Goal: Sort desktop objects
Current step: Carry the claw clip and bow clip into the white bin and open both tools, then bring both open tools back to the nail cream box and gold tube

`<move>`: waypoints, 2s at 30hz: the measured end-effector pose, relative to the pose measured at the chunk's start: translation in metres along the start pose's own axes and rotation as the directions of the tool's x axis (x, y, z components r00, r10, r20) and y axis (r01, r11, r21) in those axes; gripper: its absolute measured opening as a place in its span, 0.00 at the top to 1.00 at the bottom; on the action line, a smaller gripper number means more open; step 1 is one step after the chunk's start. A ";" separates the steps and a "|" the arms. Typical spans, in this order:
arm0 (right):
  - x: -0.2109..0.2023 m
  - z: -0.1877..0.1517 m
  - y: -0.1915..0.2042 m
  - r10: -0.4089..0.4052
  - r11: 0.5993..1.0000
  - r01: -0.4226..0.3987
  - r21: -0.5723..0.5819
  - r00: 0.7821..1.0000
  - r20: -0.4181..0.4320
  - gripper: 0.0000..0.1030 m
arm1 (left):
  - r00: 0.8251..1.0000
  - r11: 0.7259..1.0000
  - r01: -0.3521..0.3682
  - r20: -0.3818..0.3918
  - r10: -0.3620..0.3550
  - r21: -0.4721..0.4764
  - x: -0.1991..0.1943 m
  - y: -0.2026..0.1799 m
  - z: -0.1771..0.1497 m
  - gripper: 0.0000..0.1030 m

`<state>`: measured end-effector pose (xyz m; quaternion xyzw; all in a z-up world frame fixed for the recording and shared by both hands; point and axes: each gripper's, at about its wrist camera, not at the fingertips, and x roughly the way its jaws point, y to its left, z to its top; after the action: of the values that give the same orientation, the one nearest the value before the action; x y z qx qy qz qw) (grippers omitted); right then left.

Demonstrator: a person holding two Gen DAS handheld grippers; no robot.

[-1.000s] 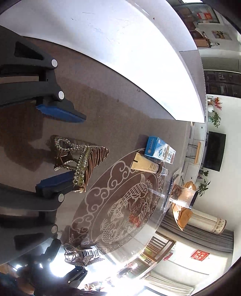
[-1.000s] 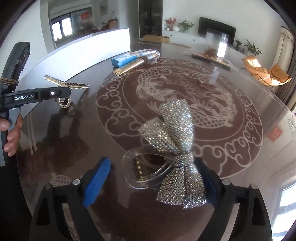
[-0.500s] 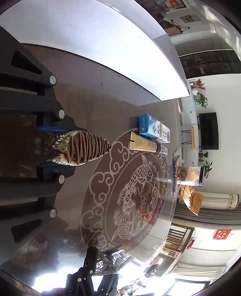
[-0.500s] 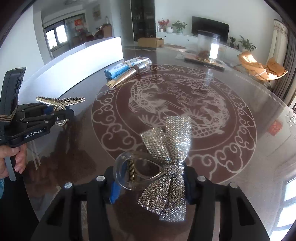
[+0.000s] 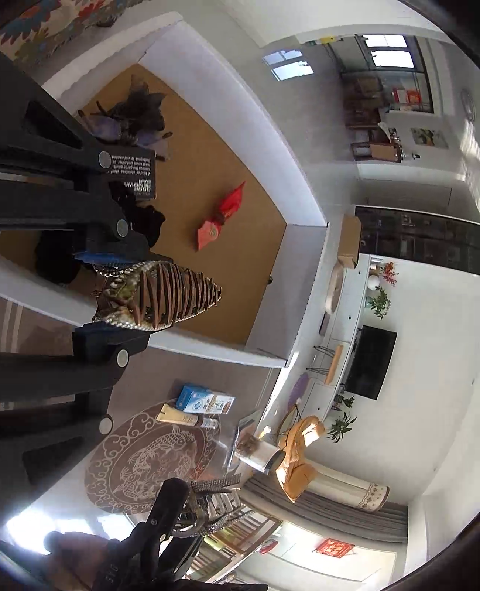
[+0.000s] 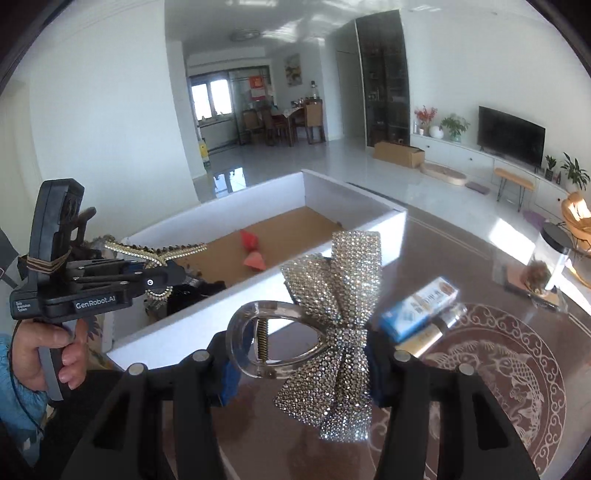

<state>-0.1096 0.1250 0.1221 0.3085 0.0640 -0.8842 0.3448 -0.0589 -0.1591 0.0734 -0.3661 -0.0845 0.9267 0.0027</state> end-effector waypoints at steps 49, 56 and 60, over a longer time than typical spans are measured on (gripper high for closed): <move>-0.005 -0.161 -0.099 -0.253 0.948 0.285 0.146 0.946 -0.204 0.00 | 0.984 0.960 -0.152 0.130 0.123 0.237 -0.002 -0.137 -0.022 0.12; 0.026 -0.136 -0.119 -0.252 0.937 0.293 0.191 0.944 -0.215 0.00 | 0.995 0.965 -0.059 -0.057 0.076 0.254 0.051 -0.160 -0.062 0.12; 0.050 -0.120 -0.139 -0.228 0.919 0.291 0.266 0.943 -0.243 0.00 | 0.987 0.969 -0.056 -0.135 0.091 0.240 0.088 -0.170 -0.086 0.12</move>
<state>-0.1677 0.2405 -0.0173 0.4358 0.0059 -0.8848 0.1649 -0.0740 0.0277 -0.0211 -0.4324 0.0402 0.9006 0.0179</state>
